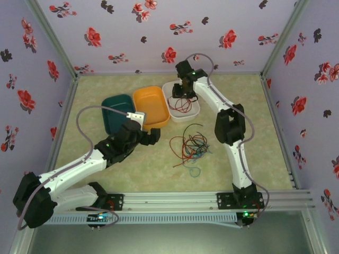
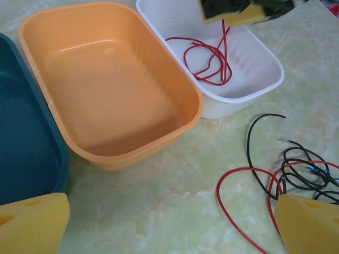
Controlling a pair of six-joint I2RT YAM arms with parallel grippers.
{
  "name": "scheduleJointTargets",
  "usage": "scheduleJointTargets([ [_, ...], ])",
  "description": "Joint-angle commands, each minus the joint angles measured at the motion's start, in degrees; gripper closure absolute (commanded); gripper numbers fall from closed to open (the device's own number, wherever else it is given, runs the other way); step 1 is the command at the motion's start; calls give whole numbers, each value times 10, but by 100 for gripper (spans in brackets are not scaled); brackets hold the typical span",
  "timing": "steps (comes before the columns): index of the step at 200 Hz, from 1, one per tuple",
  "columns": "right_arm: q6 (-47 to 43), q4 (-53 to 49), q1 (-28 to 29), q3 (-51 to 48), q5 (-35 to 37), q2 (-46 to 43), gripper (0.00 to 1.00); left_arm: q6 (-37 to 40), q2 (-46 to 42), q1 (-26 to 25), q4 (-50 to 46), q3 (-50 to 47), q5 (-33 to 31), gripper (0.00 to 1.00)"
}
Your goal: Untangle the cables
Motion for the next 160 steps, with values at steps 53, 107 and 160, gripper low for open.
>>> scheduleJointTargets([
  [53,-6,34,31,-165,89,-207,38,-32,-3,7,-4,18,-15,0],
  [107,28,72,54,-336,131,-352,39,-43,8,8,-2,22,-13,0],
  [160,91,89,64,-503,172,-484,43,-37,26,7,11,25,10,0],
])
